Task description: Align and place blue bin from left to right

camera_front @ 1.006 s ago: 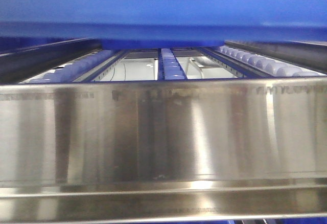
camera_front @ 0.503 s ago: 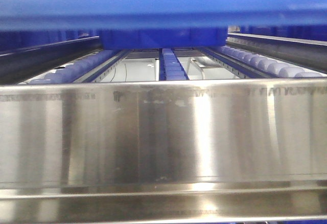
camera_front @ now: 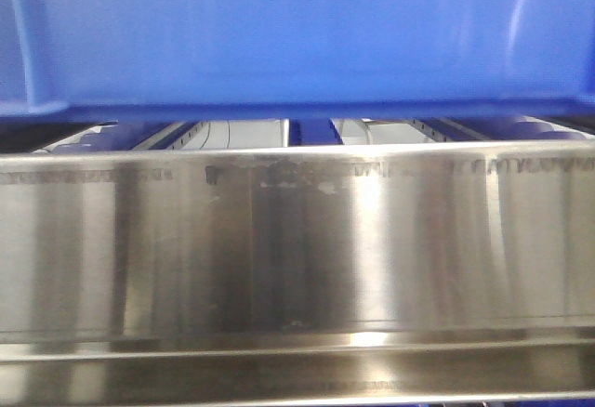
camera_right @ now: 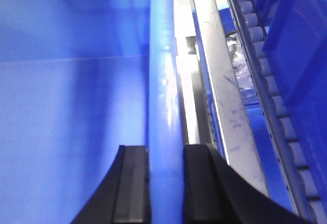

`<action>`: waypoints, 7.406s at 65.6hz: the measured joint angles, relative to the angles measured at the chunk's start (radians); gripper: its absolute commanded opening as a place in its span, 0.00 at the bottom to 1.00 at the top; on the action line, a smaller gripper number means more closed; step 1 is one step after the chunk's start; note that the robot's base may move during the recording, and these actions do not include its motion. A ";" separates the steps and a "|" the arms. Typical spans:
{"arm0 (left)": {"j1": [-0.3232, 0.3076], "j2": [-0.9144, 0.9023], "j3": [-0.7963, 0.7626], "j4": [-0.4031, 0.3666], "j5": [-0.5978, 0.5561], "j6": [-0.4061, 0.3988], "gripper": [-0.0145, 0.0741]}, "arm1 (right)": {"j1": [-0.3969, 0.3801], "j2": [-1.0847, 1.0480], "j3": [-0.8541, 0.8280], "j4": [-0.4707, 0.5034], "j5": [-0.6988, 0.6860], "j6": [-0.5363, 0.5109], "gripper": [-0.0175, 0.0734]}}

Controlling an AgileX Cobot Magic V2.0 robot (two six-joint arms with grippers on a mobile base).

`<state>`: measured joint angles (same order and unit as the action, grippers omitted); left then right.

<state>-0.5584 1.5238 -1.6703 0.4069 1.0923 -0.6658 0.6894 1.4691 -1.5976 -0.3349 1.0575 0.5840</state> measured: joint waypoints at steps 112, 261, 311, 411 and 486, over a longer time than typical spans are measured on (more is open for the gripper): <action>0.047 0.039 -0.023 -0.068 -0.111 0.010 0.58 | 0.010 0.065 -0.018 0.014 -0.108 0.000 0.67; 0.047 -0.869 0.891 0.164 -1.052 0.013 0.04 | 0.061 -0.815 0.715 -0.122 -0.847 -0.159 0.12; 0.047 -0.885 0.891 0.174 -1.068 0.013 0.04 | 0.061 -0.830 0.720 -0.125 -0.865 -0.159 0.12; 0.047 -0.886 0.895 0.176 -1.069 0.013 0.04 | 0.061 -0.830 0.720 -0.127 -0.868 -0.167 0.12; 0.047 -0.886 0.895 0.176 -1.069 0.013 0.04 | 0.061 -0.830 0.721 -0.127 -0.868 -0.167 0.12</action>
<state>-0.5112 0.6377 -0.7755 0.5832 0.0230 -0.6531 0.7501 0.6391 -0.8763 -0.4616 0.1899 0.4175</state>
